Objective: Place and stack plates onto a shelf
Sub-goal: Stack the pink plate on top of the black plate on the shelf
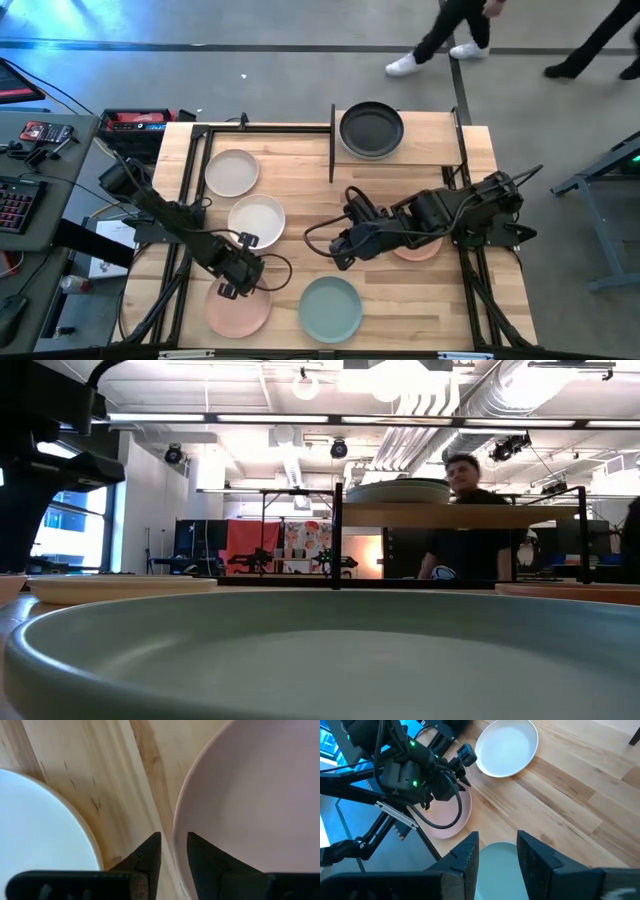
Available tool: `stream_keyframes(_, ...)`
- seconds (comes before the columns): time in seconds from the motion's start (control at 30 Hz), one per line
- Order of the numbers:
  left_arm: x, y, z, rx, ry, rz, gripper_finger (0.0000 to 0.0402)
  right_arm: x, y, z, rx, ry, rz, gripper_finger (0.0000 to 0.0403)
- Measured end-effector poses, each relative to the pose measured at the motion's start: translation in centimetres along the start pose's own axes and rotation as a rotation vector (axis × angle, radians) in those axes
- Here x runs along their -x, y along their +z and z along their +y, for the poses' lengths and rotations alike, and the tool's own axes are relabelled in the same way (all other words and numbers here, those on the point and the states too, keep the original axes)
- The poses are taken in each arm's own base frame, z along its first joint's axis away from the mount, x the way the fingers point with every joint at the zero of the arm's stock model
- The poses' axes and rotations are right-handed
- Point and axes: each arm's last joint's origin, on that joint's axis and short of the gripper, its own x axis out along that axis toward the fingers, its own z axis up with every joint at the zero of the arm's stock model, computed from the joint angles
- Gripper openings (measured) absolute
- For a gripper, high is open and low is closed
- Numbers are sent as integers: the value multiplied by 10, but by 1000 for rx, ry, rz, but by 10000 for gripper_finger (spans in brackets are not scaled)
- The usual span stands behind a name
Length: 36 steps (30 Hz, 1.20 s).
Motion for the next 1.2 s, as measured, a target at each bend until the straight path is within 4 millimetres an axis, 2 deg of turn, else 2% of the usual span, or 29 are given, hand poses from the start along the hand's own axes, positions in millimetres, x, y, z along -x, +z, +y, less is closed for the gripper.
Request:
stream_keyframes(0.57, -24, 7, 4, -48, -66, 64, 77, 0, 0, 0, 0, -1, 0, 110)
stream_keyframes(0.83, -21, 8, 4, -47, -94, 60, 12, -1, 1, 0, 9, -3, -2, 110)
stream_keyframes(1.07, -17, 8, 5, -20, -121, 54, 4, -1, 1, 0, 14, -3, -2, 110)
stream_keyframes(1.2, -5, 5, 12, 52, -127, 41, 1, -1, 1, 0, 15, -3, -2, 110)
